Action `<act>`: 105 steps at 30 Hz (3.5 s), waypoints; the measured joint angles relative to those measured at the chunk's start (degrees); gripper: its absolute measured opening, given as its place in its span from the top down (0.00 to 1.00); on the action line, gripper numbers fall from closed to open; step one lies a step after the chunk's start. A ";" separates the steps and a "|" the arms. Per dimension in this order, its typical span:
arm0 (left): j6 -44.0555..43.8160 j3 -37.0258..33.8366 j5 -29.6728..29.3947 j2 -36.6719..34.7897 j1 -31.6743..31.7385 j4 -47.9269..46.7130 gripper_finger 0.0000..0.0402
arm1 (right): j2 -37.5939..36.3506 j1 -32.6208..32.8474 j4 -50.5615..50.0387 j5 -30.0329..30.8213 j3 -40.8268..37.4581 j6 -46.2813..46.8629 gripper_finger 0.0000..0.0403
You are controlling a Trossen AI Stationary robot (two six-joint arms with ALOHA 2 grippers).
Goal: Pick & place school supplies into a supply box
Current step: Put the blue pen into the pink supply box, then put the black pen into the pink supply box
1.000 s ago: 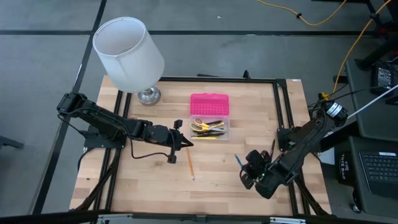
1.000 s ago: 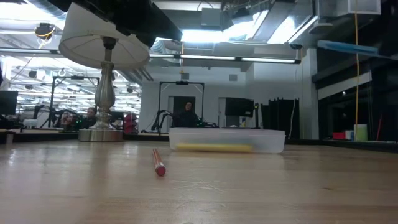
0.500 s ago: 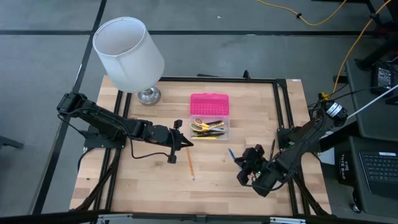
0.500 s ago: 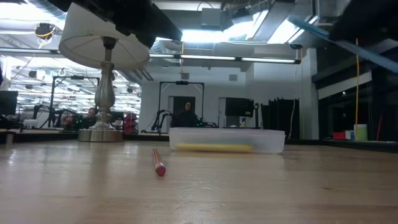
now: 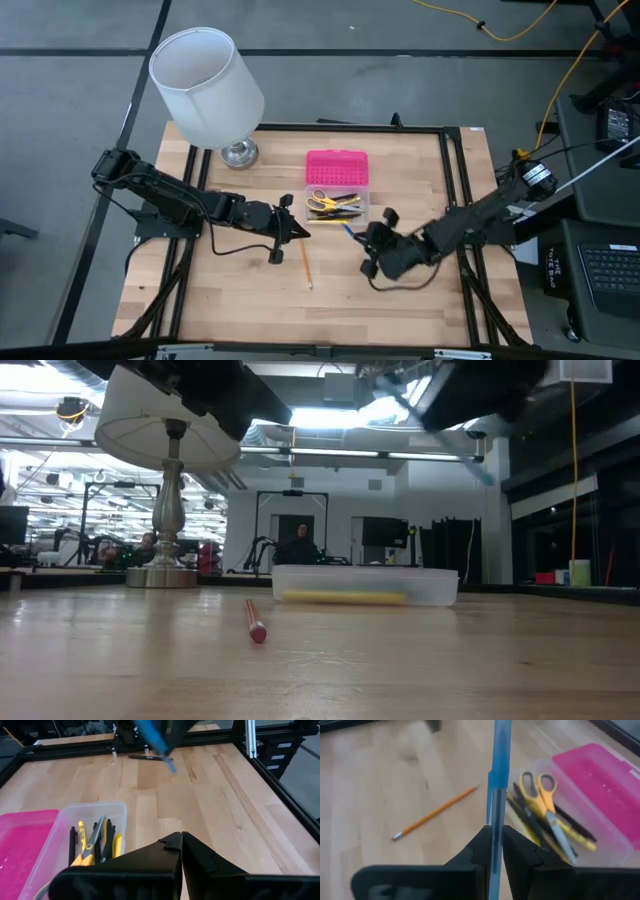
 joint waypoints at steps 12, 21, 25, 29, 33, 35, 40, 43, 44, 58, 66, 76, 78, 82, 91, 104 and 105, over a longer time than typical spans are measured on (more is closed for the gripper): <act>-4.45 0.00 -0.01 0.00 0.02 0.11 0.99 | 0.00 -15.30 5.61 -18.35 0.02 -24.93 0.89; -4.48 0.00 -0.01 0.00 0.01 0.14 0.99 | 0.00 -24.54 3.27 -27.01 0.02 -41.27 0.89; -4.44 0.00 -0.50 0.00 0.07 0.36 0.99 | 0.00 -26.98 0.20 -30.31 0.02 -43.50 0.89; -4.42 0.00 -3.26 0.00 0.11 0.35 0.99 | 0.30 -28.41 0.21 -33.05 -0.20 -44.88 0.89; -4.43 0.00 -3.68 0.00 0.11 0.35 0.99 | 0.31 -29.24 2.14 -33.03 -2.63 -46.47 0.89; -4.43 0.00 -3.68 0.00 0.11 0.37 0.99 | 0.33 -29.65 3.52 -32.92 -4.38 -46.56 0.89; -4.36 0.00 -3.69 0.00 0.07 0.35 0.99 | 0.35 -30.51 11.30 -32.95 -9.01 -46.55 0.89; -4.36 0.00 -3.71 0.00 0.07 0.35 0.99 | 0.35 -30.60 15.29 -33.22 -10.60 -46.40 0.89; -4.38 0.00 -3.71 0.00 0.07 0.35 0.99 | 0.35 -30.60 15.84 -33.98 -11.00 -46.40 0.89; -4.12 0.00 -3.71 0.00 0.07 0.35 0.99 | 0.37 -30.58 25.76 -35.91 -16.38 -46.48 0.89; -3.46 0.00 -3.71 0.00 0.07 0.35 0.99 | 0.37 -30.64 29.34 -35.92 -18.59 -46.34 0.89; -3.46 0.00 -3.71 0.00 0.07 0.35 0.99 | 0.37 -30.80 34.84 -35.92 -20.41 -45.09 0.89; -3.46 0.00 -3.71 0.00 0.07 0.35 0.99 | 0.37 -30.80 34.84 -35.92 -20.41 -45.02 0.89; -3.46 0.00 -3.71 0.00 0.07 0.35 0.99 | 0.37 -30.80 34.82 -35.92 -20.41 -45.05 0.89; -3.92 0.00 -3.71 0.01 0.07 2.98 0.99 | 0.37 -30.79 34.66 -35.92 -20.41 -44.78 0.89; -5.46 0.02 -3.70 0.01 -0.04 4.04 0.99 | 0.39 -30.79 33.61 -35.92 -20.41 -42.32 0.76; -5.99 0.02 -3.71 0.02 -0.04 4.09 0.99 | 0.39 -30.80 33.64 -35.90 -20.41 -43.08 0.75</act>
